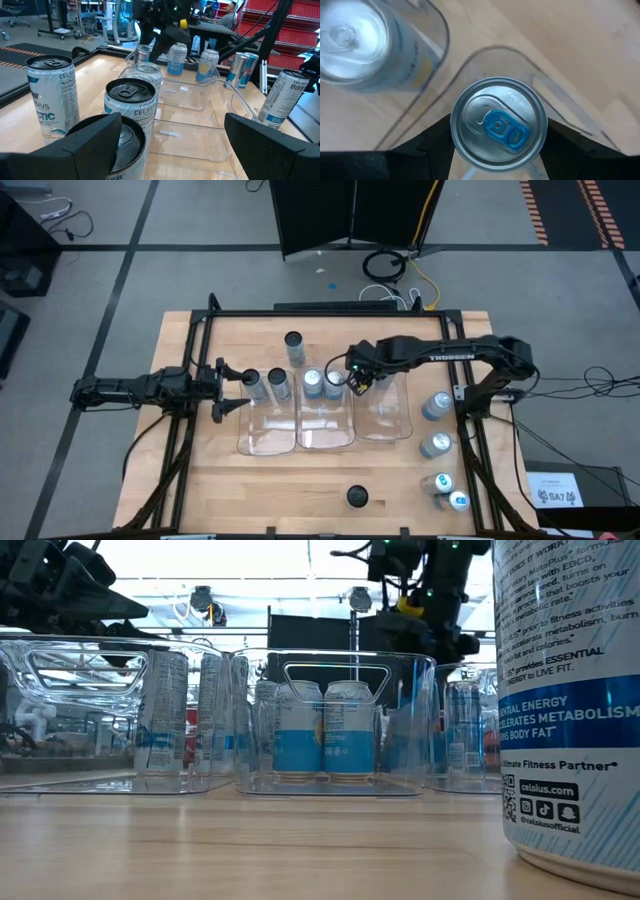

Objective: Sort soda cans
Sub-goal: Put the top silver soda can into the right transparent bin

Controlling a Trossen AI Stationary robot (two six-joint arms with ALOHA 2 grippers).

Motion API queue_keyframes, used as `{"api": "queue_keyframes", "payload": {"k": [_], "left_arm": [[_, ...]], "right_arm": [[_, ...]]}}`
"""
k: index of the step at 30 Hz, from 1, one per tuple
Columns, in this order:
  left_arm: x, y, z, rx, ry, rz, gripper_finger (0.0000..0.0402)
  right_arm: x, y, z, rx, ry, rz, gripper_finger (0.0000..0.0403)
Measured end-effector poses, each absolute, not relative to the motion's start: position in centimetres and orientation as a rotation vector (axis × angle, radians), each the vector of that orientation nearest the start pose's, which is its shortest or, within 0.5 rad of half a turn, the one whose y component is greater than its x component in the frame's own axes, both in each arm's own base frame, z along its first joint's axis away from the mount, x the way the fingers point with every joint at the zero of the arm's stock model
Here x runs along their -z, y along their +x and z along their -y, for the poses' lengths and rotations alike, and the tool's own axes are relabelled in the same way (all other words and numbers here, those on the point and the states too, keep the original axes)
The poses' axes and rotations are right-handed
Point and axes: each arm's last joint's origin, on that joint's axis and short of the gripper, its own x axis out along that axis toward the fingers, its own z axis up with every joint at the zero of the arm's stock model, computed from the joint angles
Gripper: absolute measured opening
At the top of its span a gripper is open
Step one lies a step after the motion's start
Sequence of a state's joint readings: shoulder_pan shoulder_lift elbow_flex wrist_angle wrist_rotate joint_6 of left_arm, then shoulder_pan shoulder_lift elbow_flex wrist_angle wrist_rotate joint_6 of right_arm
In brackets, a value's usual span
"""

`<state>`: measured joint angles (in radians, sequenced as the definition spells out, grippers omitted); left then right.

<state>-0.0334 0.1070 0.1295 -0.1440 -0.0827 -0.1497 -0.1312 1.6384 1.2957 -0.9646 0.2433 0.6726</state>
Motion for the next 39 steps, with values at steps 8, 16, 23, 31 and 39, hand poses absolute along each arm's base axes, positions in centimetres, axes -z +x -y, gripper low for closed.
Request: {"api": "queue_keyframes", "payload": {"k": [8,16,23,31,39], "left_arm": [[-18.5,9.7,0.1,-0.059,-0.143,-0.119,0.0363],[-18.5,9.7,0.1,-0.058,-0.142,-0.118,0.0363],[-18.5,9.7,0.1,-0.059,-0.143,-0.118,0.0363],[-18.5,9.7,0.1,-0.059,-0.143,-0.118,0.0363],[-18.5,9.7,0.1,-0.059,-0.143,-0.118,0.0363]], "right_arm": [[-25.3,30.0,5.1,0.724,0.539,-1.092,0.0228],[-25.8,29.6,5.9,0.741,0.569,-1.073,0.0247],[-25.9,29.6,5.9,0.743,0.571,-1.059,0.0271],[-25.9,29.6,5.9,0.74,0.573,-1.06,0.0274],[-28.2,29.8,5.9,0.721,0.56,-1.047,0.0274]]}}
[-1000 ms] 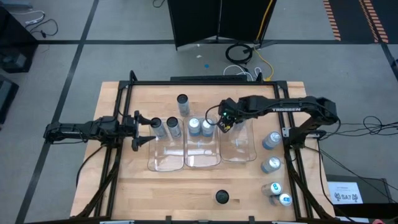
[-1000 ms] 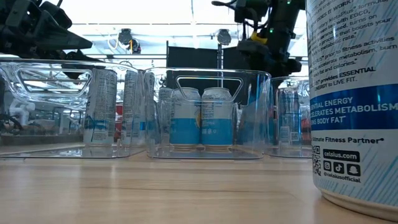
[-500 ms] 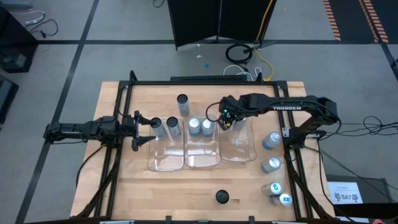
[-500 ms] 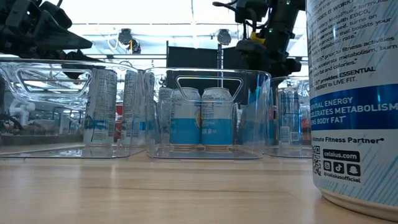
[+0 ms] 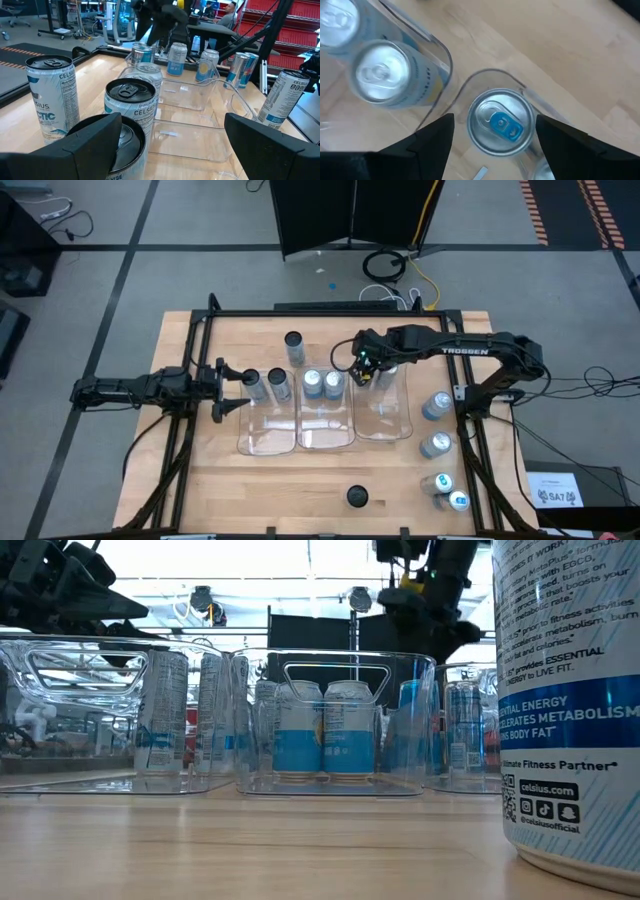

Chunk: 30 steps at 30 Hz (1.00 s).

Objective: Sort soda cans
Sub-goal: Put the top silver soda can into the right transparent bin, then put the top blue soda can into the middle transparent bin

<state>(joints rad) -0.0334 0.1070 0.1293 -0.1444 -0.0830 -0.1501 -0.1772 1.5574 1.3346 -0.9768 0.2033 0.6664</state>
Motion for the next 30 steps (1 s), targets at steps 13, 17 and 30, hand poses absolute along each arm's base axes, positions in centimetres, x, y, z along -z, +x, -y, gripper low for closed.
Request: {"api": "queue_keyframes", "payload": {"k": [13,17,30], "left_arm": [[-18.5,9.7,0.1,-0.059,-0.143,-0.117,0.0363],[-18.5,9.7,0.1,-0.058,-0.142,-0.118,0.0363],[-18.5,9.7,0.1,-0.059,-0.142,-0.118,0.0363]], "right_arm": [[-33.5,29.2,4.2,0.689,0.535,-1.066,0.0274],[-33.9,28.1,2.0,0.681,0.527,-1.117,0.0274],[-36.3,19.7,-5.0,0.908,0.59,-0.955,0.0274]]}}
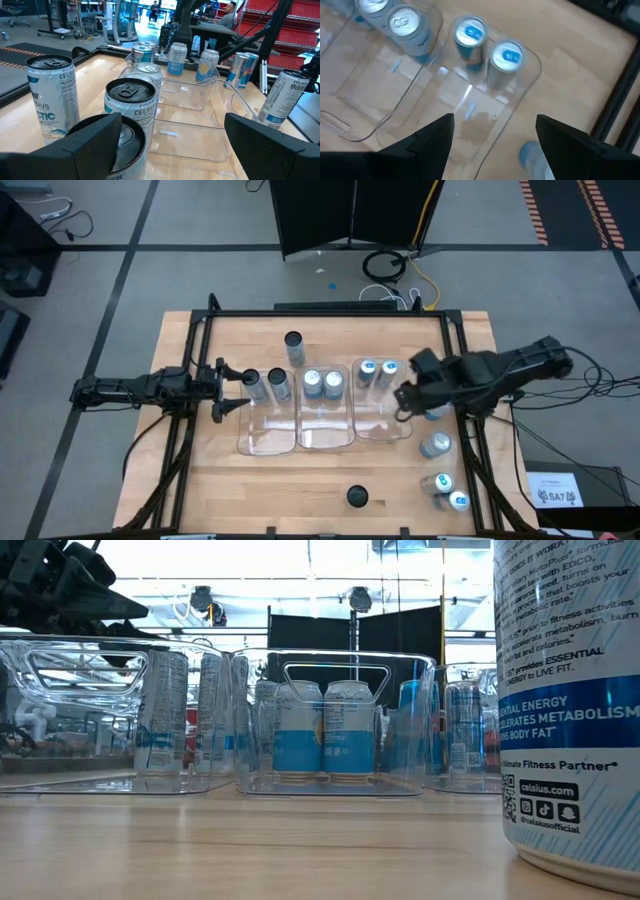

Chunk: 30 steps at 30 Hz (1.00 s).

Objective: Sort soda cans
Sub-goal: Put the top blue soda can into the middle transparent bin

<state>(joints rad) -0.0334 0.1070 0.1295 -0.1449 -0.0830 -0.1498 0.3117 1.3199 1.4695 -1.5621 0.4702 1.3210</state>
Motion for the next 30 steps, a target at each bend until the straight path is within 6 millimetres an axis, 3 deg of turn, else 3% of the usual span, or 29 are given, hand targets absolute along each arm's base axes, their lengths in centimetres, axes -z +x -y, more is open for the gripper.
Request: {"api": "queue_keyframes", "payload": {"k": [10,21,30], "left_arm": [[-18.5,9.7,0.1,-0.058,-0.142,-0.118,0.0363],[-18.5,9.7,0.1,-0.059,-0.142,-0.118,0.0363],[-18.5,9.7,0.1,-0.059,-0.142,-0.118,0.0363]], "right_arm": [[-31.2,13.8,-4.1,1.025,0.715,-0.987,0.0274],[-27.6,11.6,-3.5,1.08,0.741,-1.101,0.0279],[-27.6,11.2,-3.4,1.058,0.749,-1.097,0.028]]}}
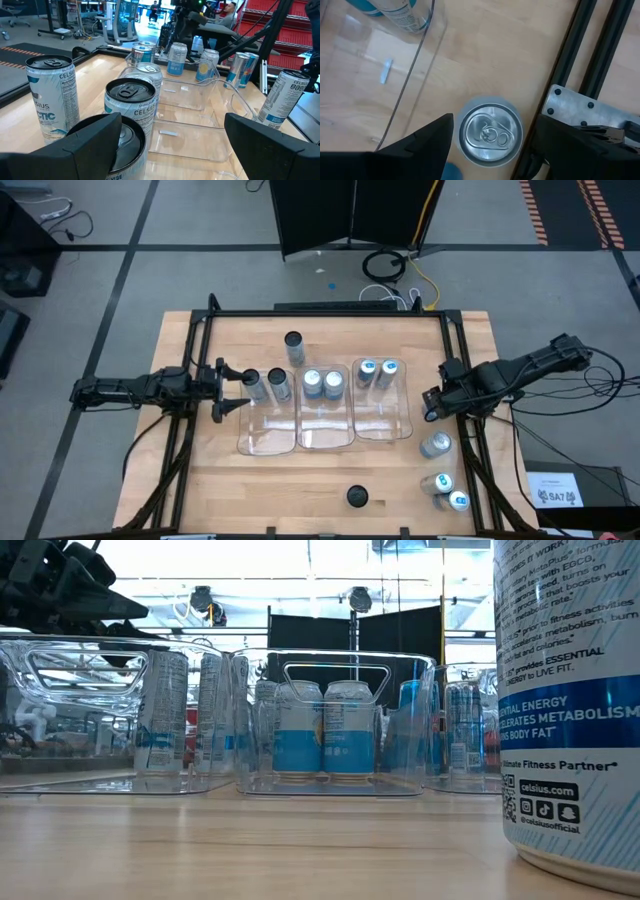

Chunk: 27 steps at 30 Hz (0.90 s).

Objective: Sort soda cans
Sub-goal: Put the top blue soda can into the middle transparent bin

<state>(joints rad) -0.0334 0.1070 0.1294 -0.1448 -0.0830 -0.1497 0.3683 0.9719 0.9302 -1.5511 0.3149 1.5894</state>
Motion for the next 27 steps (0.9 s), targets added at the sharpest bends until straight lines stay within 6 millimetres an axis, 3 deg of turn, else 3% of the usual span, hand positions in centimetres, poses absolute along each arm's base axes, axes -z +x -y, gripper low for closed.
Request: {"api": "queue_keyframes", "payload": {"k": [13,21,27], "left_arm": [[-18.54,9.7,0.08,-0.059,-0.142,-0.118,0.0363],[-18.54,9.7,0.08,-0.059,-0.143,-0.118,0.0363],[-18.54,9.7,0.08,-0.059,-0.143,-0.118,0.0363]], "right_arm": [[-27.7,11.36,-3.45,1.006,0.762,-1.092,0.037],[-27.7,11.68,-3.62,0.946,0.756,-1.107,0.0375],[-27.68,11.69,-3.42,0.842,0.638,-1.197,0.0375]]}}
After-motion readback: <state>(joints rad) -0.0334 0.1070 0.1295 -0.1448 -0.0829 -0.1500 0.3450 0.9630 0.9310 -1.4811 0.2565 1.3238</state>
